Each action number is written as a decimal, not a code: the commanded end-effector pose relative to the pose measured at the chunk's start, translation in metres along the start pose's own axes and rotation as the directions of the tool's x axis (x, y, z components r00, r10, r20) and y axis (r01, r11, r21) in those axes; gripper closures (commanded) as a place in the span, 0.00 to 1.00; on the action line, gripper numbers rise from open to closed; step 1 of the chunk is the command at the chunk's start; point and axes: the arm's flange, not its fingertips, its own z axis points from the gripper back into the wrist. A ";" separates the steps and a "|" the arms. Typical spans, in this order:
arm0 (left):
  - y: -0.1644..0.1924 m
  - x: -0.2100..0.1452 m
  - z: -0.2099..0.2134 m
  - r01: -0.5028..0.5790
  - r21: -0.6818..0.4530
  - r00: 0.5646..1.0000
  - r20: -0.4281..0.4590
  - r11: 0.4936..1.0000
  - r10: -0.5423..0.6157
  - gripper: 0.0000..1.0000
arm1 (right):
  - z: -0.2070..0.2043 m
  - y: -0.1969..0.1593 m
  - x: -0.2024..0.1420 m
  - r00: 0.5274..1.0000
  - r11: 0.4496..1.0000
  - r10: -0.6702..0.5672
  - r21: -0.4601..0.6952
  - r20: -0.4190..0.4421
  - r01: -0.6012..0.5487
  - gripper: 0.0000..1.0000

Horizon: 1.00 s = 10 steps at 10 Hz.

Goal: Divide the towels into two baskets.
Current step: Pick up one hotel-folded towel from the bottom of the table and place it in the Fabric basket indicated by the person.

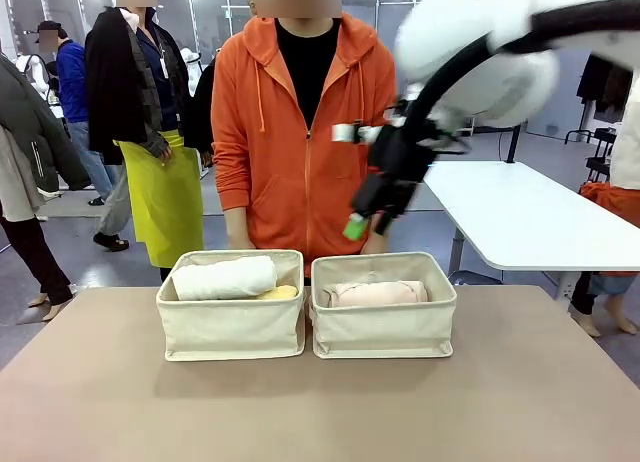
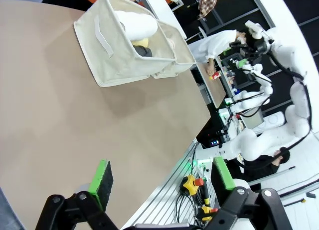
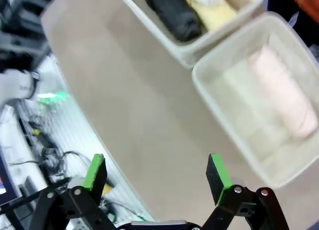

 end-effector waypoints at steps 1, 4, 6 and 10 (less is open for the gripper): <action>-0.002 -0.001 0.003 0.018 -0.006 1.000 0.009 1.000 -0.018 0.00 | 0.028 -0.026 -0.082 0.983 0.986 -0.132 0.121 0.125 0.117 0.00; -0.002 -0.001 0.003 0.018 -0.006 1.000 0.009 1.000 -0.018 0.00 | 0.092 -0.096 -0.202 0.880 0.891 -0.392 0.349 0.266 0.291 0.00; -0.002 -0.001 0.003 0.018 -0.006 1.000 0.009 1.000 -0.018 0.00 | 0.120 -0.147 -0.285 0.744 0.783 -0.558 0.530 0.368 0.326 0.00; -0.002 -0.001 0.003 0.018 -0.006 1.000 0.009 1.000 -0.018 0.00 | 0.101 -0.195 -0.422 0.410 0.632 -0.764 0.705 0.498 0.322 0.00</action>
